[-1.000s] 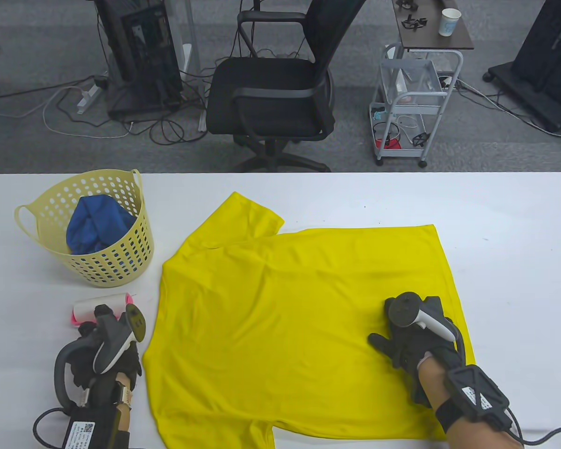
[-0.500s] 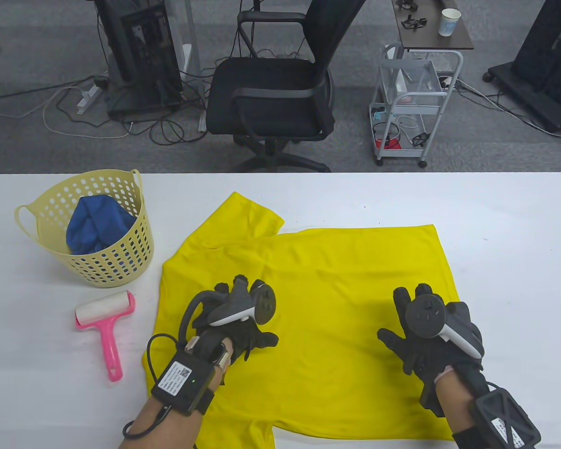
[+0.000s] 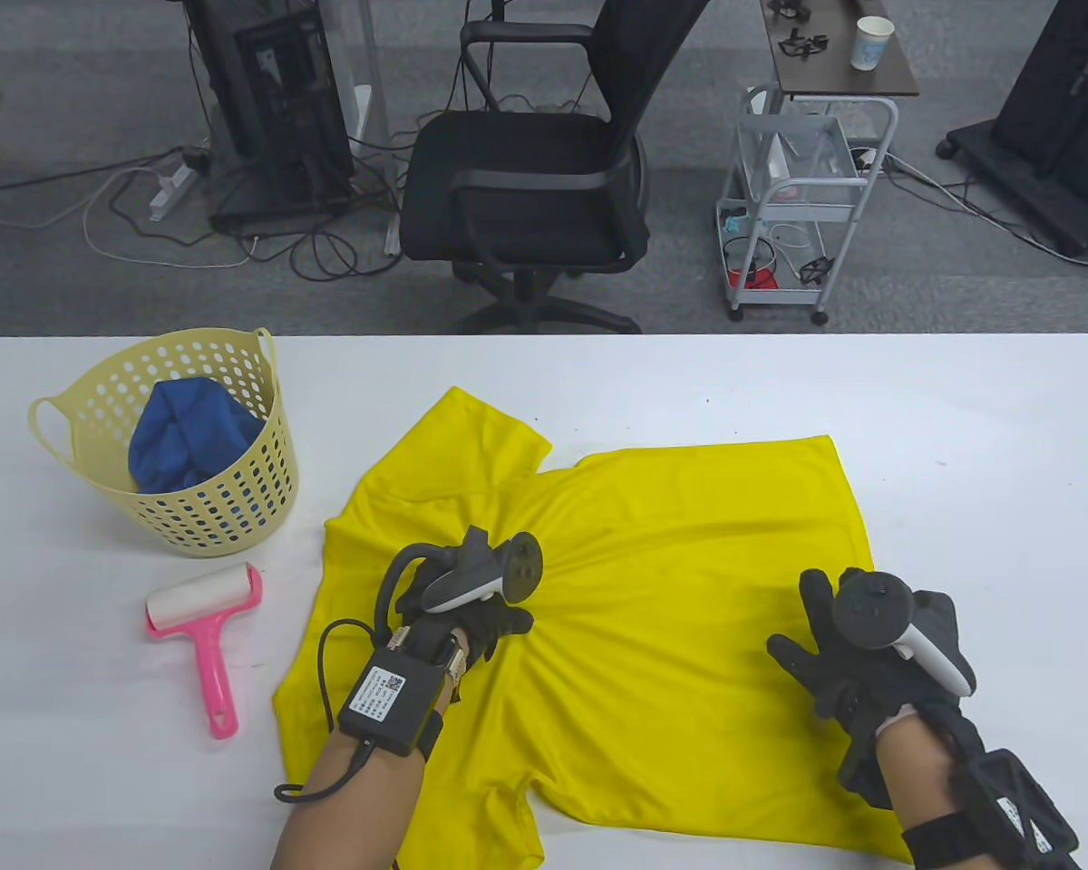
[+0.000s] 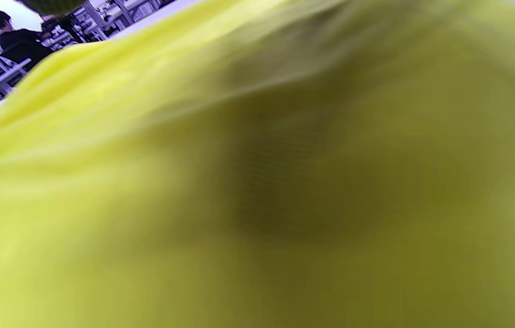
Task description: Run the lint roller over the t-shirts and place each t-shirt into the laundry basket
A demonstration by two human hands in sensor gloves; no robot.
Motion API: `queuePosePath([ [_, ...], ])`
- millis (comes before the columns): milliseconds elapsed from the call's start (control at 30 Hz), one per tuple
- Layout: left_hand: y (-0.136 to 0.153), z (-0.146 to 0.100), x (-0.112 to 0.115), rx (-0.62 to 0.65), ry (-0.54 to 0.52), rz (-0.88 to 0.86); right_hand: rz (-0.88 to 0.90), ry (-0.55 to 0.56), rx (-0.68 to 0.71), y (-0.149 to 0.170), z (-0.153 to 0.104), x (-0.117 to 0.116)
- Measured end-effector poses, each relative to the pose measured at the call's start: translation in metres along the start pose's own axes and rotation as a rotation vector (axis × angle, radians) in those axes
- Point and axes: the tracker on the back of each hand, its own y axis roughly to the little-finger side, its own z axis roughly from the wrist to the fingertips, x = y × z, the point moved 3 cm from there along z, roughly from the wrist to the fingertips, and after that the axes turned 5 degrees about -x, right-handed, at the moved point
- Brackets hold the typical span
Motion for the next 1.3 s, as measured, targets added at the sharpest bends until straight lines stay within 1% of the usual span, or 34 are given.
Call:
queuePosePath([
  [100,-0.007,-0.005,0.000,0.033,-0.010,0.058,-0.018,-0.028,-0.001,-0.001,0.000,-0.005],
  [167,-0.009,-0.009,0.001,0.042,-0.048,0.092,-0.020,-0.026,0.012,-0.004,-0.002,-0.006],
  [200,-0.008,-0.010,0.001,0.040,-0.042,0.104,-0.018,-0.022,0.019,-0.005,-0.003,-0.006],
  [233,-0.006,-0.010,0.000,0.036,-0.032,0.100,-0.017,-0.019,0.023,-0.006,-0.004,-0.006],
  [267,0.001,-0.010,-0.003,0.018,-0.020,0.055,-0.016,-0.016,0.028,-0.007,-0.005,-0.005],
  [300,0.006,-0.011,-0.006,0.004,-0.014,-0.005,-0.016,-0.014,0.027,-0.006,-0.006,-0.005],
  [333,0.017,-0.014,-0.015,-0.017,-0.040,-0.116,-0.017,-0.011,0.026,-0.006,-0.006,-0.004],
  [367,0.024,-0.016,-0.023,-0.027,-0.068,-0.189,-0.016,-0.012,0.026,-0.005,-0.006,-0.004],
  [467,0.058,-0.037,-0.062,-0.041,-0.237,-0.494,-0.004,-0.011,0.019,-0.002,-0.006,-0.001],
  [500,0.065,-0.042,-0.071,-0.029,-0.280,-0.575,-0.002,-0.010,0.018,-0.002,-0.006,-0.001],
  [533,0.077,-0.052,-0.084,-0.005,-0.357,-0.723,-0.001,-0.009,0.016,-0.002,-0.006,0.000],
  [567,0.084,-0.058,-0.090,0.014,-0.399,-0.813,-0.001,-0.007,0.015,-0.002,-0.006,0.000],
  [633,0.098,-0.076,-0.109,0.130,-0.525,-1.094,-0.003,-0.008,0.015,-0.002,-0.006,0.000],
  [700,0.104,-0.092,-0.126,0.350,-0.638,-1.350,-0.004,-0.013,0.017,-0.003,-0.006,0.000],
  [733,0.106,-0.097,-0.130,0.378,-0.670,-1.421,-0.005,-0.015,0.018,-0.003,-0.006,0.000],
  [767,0.106,-0.105,-0.136,0.457,-0.706,-1.495,-0.005,-0.015,0.020,-0.004,-0.006,0.000],
  [833,0.102,-0.112,-0.142,0.531,-0.740,-1.512,-0.004,-0.011,0.025,-0.005,-0.006,0.000],
  [867,0.100,-0.112,-0.142,0.529,-0.738,-1.488,-0.004,-0.009,0.027,-0.005,-0.006,0.000],
  [933,0.090,-0.107,-0.138,0.471,-0.705,-1.330,-0.002,-0.008,0.031,-0.006,-0.006,0.000],
  [967,0.083,-0.101,-0.132,0.402,-0.683,-1.177,-0.002,-0.008,0.032,-0.005,-0.006,0.000],
  [1000,0.075,-0.094,-0.125,0.359,-0.659,-1.043,-0.003,-0.008,0.032,-0.005,-0.006,0.000],
  [1033,0.065,-0.083,-0.114,0.313,-0.613,-0.875,-0.005,-0.011,0.033,-0.006,-0.006,-0.001],
  [1067,0.052,-0.070,-0.097,0.261,-0.534,-0.692,-0.008,-0.015,0.034,-0.006,-0.007,-0.002],
  [1100,0.043,-0.061,-0.085,0.238,-0.471,-0.596,-0.008,-0.017,0.034,-0.006,-0.007,-0.002],
  [1133,0.031,-0.048,-0.065,0.206,-0.337,-0.477,-0.008,-0.021,0.034,-0.007,-0.007,-0.003],
  [1200,0.015,-0.031,-0.032,0.145,-0.101,-0.307,-0.009,-0.031,0.034,-0.008,-0.007,-0.004],
  [1233,0.007,-0.022,-0.016,0.149,0.020,-0.242,-0.010,-0.034,0.033,-0.008,-0.007,-0.005],
  [1300,-0.004,-0.012,0.013,0.111,0.264,-0.176,-0.018,-0.034,0.033,-0.009,-0.006,-0.006],
])
